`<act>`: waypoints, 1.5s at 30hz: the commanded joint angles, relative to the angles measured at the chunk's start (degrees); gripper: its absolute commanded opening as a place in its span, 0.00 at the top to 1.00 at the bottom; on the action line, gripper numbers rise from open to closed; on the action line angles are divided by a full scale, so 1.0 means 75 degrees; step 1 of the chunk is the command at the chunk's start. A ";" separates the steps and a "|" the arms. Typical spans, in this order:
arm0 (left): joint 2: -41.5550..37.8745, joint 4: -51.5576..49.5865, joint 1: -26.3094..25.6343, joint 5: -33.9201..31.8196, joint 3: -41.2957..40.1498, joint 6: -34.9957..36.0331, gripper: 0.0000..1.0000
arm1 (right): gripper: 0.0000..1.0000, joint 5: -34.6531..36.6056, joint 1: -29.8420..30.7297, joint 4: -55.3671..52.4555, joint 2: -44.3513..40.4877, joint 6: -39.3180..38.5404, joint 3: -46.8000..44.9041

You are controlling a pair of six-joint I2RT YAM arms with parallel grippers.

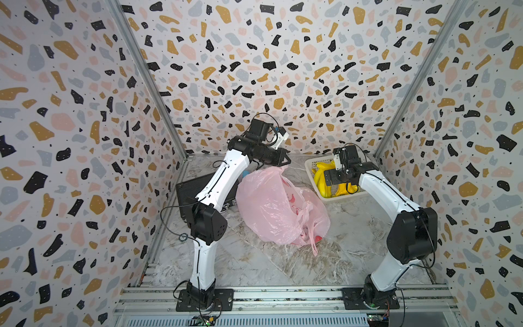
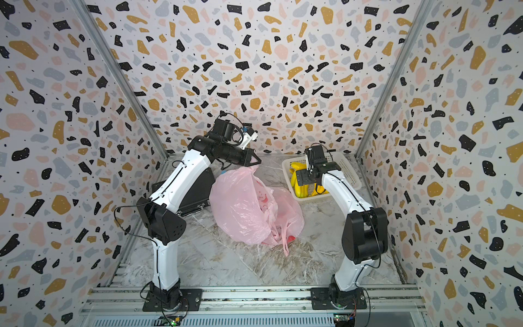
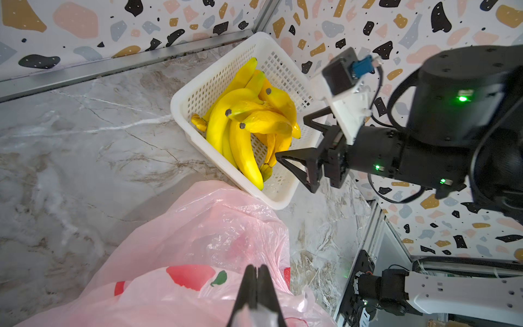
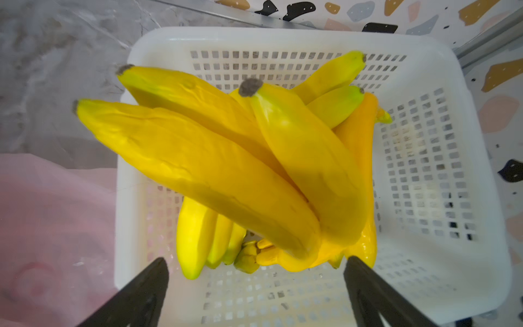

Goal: Place the banana into a plastic bag & tie a knot
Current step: Pick up the banana from the basket, then place the banana into the plastic bag.

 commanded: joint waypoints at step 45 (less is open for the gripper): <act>-0.1202 0.0118 -0.0158 0.0285 -0.0707 -0.0028 1.00 | 0.55 -0.1324 0.0254 0.2297 -0.3656 0.1483 -0.1206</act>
